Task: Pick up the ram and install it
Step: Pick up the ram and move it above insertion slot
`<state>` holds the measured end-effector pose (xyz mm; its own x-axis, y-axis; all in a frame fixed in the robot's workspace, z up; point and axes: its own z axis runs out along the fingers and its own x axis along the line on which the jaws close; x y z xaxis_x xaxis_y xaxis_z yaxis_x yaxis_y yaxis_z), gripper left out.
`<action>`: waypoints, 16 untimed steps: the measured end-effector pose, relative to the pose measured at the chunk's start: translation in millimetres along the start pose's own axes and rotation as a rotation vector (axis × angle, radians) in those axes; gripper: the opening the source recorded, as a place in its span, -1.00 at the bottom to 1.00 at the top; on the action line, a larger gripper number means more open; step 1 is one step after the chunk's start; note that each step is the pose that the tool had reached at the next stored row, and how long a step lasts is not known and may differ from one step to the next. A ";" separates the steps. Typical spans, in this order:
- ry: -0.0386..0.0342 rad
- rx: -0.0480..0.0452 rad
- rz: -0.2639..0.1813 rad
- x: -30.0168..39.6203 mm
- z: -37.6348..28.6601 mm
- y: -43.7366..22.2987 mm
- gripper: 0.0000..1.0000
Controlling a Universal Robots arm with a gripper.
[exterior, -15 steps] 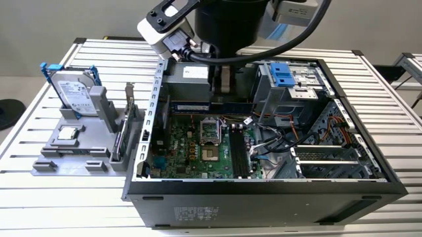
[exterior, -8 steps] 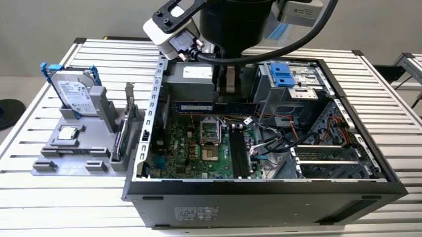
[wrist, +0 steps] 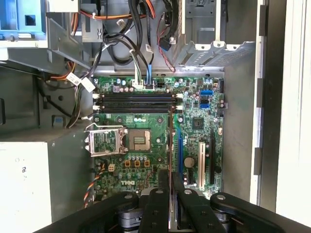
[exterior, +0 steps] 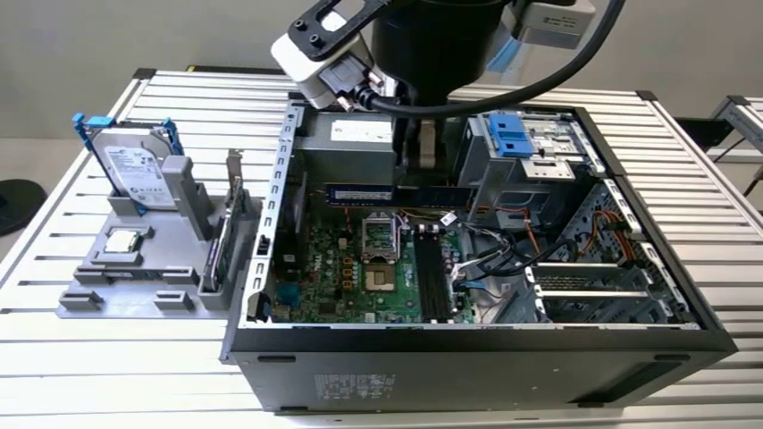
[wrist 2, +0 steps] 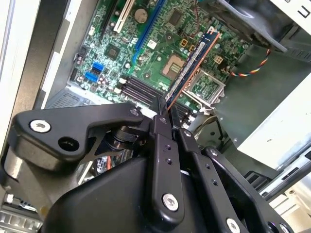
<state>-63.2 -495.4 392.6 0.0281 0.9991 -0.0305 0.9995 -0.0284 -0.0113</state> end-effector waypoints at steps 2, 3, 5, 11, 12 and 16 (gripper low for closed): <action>-0.0001 0.0000 0.000 0.0 0.0 1.6 -1.00; -0.0002 0.0000 0.000 0.1 0.0 2.4 -1.00; -0.0003 0.0000 0.000 0.1 0.0 4.1 -1.00; -0.0009 0.0000 0.000 0.2 -0.1 8.2 -1.00; -0.0010 0.0000 0.000 0.3 -0.1 8.7 -1.00; -0.0020 -0.0001 0.000 0.3 -0.1 8.9 -1.00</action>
<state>-54.3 -495.4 392.5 0.0280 0.9991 -0.0326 0.9995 -0.0284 -0.0112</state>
